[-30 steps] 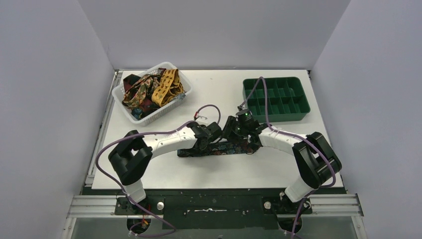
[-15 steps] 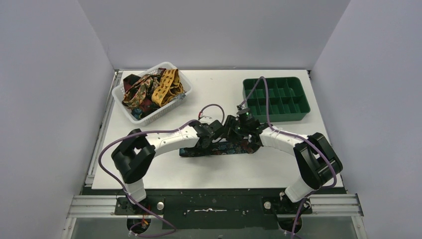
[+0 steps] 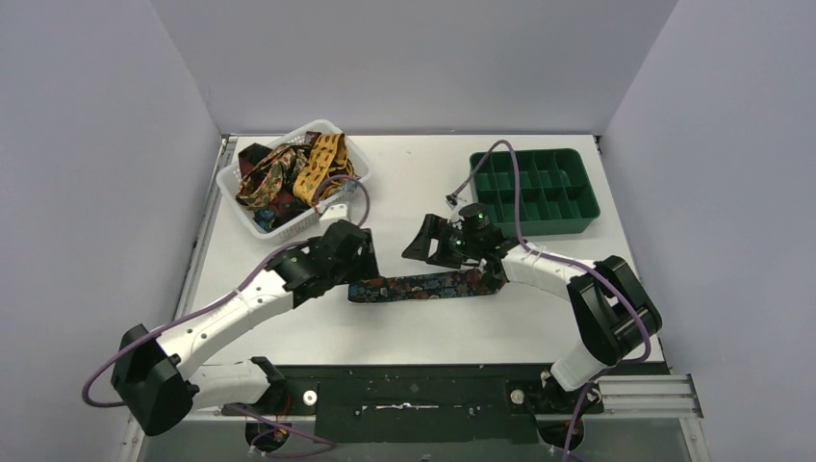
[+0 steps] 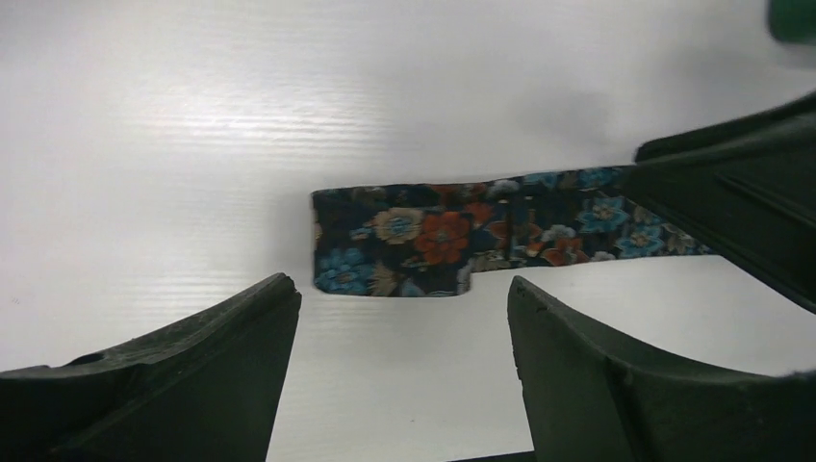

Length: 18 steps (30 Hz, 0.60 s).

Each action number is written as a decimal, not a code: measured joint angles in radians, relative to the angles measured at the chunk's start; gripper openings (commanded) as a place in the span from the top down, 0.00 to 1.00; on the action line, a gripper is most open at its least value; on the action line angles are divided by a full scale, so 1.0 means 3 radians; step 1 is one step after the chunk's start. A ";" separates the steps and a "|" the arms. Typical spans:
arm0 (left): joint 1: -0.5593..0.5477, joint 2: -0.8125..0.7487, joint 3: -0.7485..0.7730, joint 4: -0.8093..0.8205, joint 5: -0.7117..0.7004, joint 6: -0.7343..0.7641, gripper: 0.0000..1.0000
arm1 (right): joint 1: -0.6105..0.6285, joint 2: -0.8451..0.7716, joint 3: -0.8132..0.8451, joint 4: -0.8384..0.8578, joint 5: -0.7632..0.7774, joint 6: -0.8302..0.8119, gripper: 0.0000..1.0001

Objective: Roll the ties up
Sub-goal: Roll the tie at the center of the board.

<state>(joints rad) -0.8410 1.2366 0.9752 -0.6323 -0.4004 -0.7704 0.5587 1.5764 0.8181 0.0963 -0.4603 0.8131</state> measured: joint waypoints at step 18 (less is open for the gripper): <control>0.1459 -0.1459 -0.1727 0.0604 0.1092 -0.0420 0.06 | 0.0841 0.0245 0.0291 0.0389 -0.0519 -0.3488 0.03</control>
<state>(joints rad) -0.4034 0.7990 0.4572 -0.4511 -0.0727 -0.8963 0.8108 1.6501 0.9054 0.2131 -0.6159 -0.2333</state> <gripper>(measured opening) 0.930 0.980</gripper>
